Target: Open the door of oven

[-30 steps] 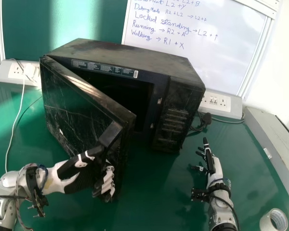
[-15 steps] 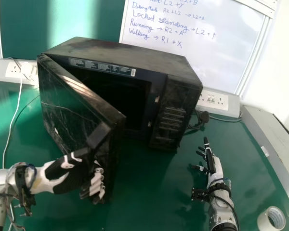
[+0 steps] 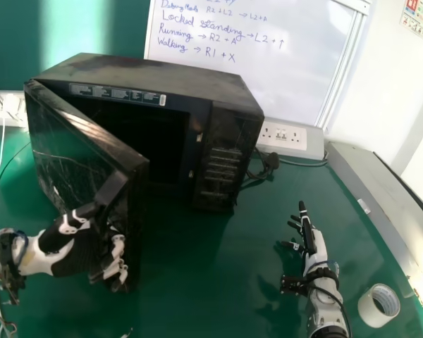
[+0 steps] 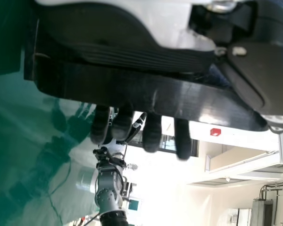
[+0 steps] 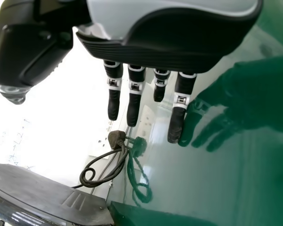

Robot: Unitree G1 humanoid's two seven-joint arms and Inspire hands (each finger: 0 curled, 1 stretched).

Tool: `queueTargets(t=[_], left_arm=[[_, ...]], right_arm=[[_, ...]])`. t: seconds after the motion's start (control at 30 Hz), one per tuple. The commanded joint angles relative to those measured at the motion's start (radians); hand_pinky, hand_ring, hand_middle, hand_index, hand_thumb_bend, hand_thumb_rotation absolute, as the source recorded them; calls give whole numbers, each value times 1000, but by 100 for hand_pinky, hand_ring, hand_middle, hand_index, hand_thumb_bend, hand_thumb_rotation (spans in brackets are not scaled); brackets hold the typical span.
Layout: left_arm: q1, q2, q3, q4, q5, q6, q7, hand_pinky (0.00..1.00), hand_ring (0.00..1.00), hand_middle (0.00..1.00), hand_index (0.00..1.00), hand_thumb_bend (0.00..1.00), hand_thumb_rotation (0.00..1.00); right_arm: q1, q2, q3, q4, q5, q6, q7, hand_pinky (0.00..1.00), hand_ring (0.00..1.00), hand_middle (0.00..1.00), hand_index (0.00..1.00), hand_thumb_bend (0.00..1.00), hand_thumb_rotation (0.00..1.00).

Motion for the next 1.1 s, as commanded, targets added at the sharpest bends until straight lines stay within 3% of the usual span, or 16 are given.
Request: queueTargets(t=[0.0,0.13,0.23,0.3,0.4,0.67,0.8,0.87,0.93,1.07], left_arm=[[-54,42,232,-18,-180,-6,137,0,0,5,11,88,64],[-19,38,269,-87,-136,-57,201,0,0,4,7,90,67],[-30,67,307,-42,-222,11,159,0,0,5,13,85,57],[-18,61,338,-54,-218,-38,170,0,0,5,13,88,67],[-2,62,395,-72,-220,-78,205,0,0,6,11,87,72],[-19,96,500,-5,-342,-31,207,0,0,6,15,75,57],[3,82,545,-19,-317,-81,289,0,0,6,16,86,57],[10,93,563,-12,-316,-92,286,0,0,5,15,91,56],[4,114,575,21,-329,-101,254,0,0,4,12,91,57],[-8,119,610,64,-329,-157,265,0,0,5,10,89,62]], right_arm=[[16,-14,-9,26,4,29,4,54,68,80,80,93,93],[14,-16,-6,26,-2,34,1,55,68,81,81,93,94],[16,-16,-6,25,-3,27,0,54,68,80,80,91,94],[16,-15,-9,25,0,27,3,54,67,80,80,89,94],[14,-16,-7,26,-3,29,0,53,68,80,80,90,94],[13,-17,0,26,-11,31,-8,53,66,80,80,94,96],[14,-18,0,26,-11,30,-3,53,67,80,81,95,96],[14,-18,0,27,-12,29,-7,53,67,80,81,95,95],[13,-18,-2,27,-10,31,-7,54,67,80,81,94,95],[14,-16,-1,26,-10,27,-10,54,67,80,80,92,96]])
